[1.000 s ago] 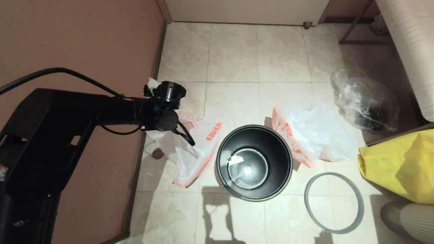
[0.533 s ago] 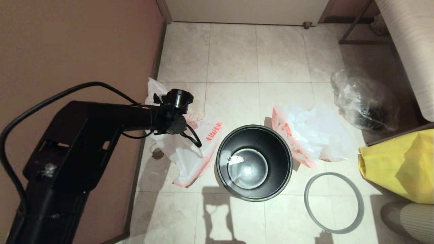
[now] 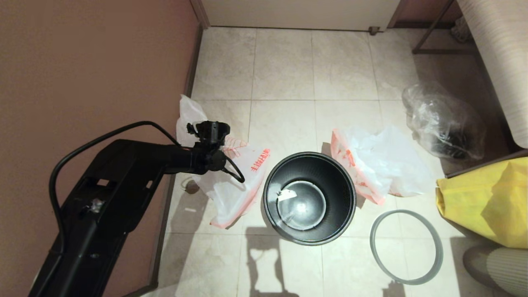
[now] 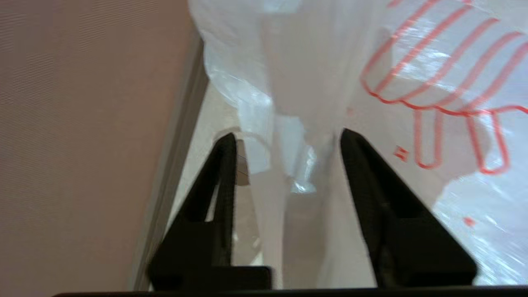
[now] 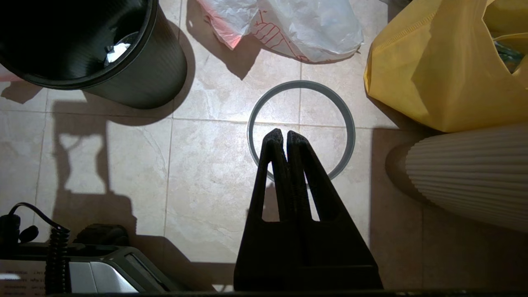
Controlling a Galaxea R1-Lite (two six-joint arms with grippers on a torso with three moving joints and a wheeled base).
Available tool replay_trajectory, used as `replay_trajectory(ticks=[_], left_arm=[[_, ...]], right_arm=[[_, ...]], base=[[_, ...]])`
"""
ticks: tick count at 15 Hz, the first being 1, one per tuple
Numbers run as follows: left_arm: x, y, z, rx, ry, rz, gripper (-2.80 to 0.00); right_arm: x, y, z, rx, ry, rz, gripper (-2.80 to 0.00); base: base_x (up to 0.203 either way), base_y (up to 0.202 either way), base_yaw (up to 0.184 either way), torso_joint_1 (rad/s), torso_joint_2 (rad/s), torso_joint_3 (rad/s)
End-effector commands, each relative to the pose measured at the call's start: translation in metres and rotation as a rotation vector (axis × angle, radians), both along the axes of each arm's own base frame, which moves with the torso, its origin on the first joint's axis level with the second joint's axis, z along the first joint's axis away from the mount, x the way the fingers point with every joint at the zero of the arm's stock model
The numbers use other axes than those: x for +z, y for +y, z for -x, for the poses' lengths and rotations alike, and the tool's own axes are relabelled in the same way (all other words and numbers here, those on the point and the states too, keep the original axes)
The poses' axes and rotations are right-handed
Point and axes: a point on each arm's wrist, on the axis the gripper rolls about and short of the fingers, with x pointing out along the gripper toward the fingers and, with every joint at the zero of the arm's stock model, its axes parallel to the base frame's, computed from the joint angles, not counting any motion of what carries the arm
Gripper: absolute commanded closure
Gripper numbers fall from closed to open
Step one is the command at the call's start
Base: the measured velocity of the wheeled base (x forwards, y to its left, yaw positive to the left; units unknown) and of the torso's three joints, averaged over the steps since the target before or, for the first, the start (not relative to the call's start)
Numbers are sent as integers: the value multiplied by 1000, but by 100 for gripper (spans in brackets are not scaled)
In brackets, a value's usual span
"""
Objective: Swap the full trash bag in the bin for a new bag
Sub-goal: Pick up a new trash bag, then put the new garbage bag on the trash can
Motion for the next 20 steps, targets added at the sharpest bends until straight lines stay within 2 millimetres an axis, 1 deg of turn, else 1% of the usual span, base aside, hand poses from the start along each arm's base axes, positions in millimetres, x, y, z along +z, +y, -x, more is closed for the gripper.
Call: replay_trajectory(ticks=[1,3,5,8,10,12,14,17,19,20], left_arm=[[4,-1,1,2,-8,1,0],[16,-1,10,-4,17,-2,0],[31,-5,29,-11,72,5,0],[60,-13,70,-21,150,41,0],[81,-17,105,-32,189,63,0],[97,-11,147,-30,228,51,0],[121,-4,192,-51,211,48,0],[162,13,273,-123,163,62,0],[185,26,328,-203,122,81,0],[194,31,355,-270,94,97,0]], right_arm=[[0,0,0,1,2,0,0],[0,0,0,1,2,0,0],[0,0,0,1,1,0,0],[0,0,0,1,2,0,0],[0,0,0,1,2,0,0],[0,0,0,1,1,0,0],[0,0,0,1,1,0,0],[0,0,0,1,2,0,0],[0,0,0,1,2,0,0],[0,0,0,1,2,0,0]], base=[[0,0,0,0,0,0],[0,0,0,0,0,0],[0,0,0,0,0,0],[0,0,0,0,0,0],[0,0,0,0,0,0],[0,0,0,0,0,0],[0,0,0,0,0,0],[0,0,0,0,0,0],[0,0,0,0,0,0],[0,0,0,0,0,0]])
